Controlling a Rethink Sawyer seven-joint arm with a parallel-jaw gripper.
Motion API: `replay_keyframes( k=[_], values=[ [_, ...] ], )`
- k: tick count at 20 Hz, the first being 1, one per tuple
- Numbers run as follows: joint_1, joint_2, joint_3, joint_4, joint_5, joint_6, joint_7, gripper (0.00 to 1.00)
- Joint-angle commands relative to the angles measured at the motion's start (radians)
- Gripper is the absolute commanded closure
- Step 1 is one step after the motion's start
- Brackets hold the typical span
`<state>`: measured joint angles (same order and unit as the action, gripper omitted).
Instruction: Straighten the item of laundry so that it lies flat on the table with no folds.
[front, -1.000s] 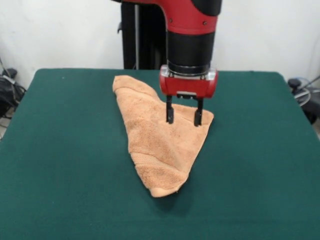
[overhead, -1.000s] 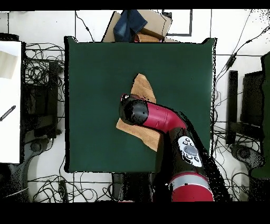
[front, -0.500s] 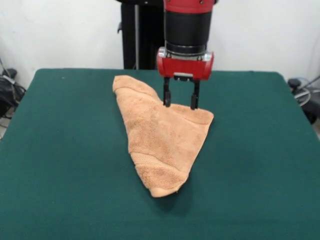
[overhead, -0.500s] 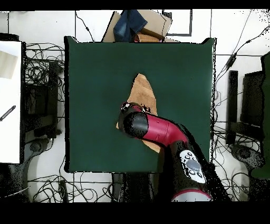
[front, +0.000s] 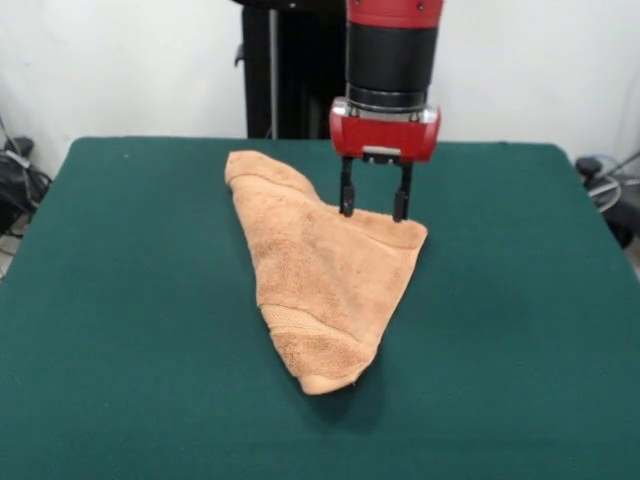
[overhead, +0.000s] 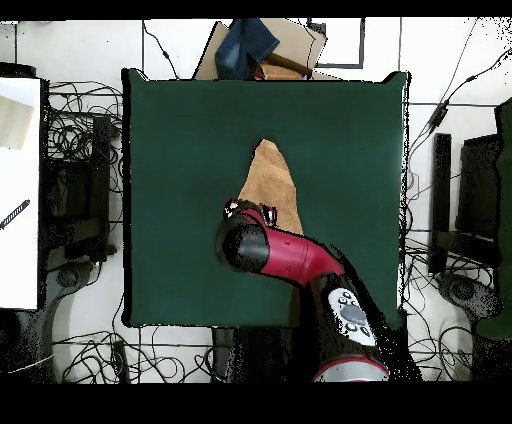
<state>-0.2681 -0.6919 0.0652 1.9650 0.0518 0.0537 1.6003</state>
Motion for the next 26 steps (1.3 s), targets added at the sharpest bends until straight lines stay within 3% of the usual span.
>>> replay_keyframes(
  k=[1, 16, 26],
  values=[
    [0.026, 0.098, 0.040, 0.030, -0.064, -0.174, 0.191, 0.00],
    [-0.044, 0.250, 0.104, -0.019, -0.124, -0.317, 0.191, 0.00],
    [-0.014, 0.287, 0.081, -0.061, -0.147, -0.373, 0.183, 0.00]
  ],
)
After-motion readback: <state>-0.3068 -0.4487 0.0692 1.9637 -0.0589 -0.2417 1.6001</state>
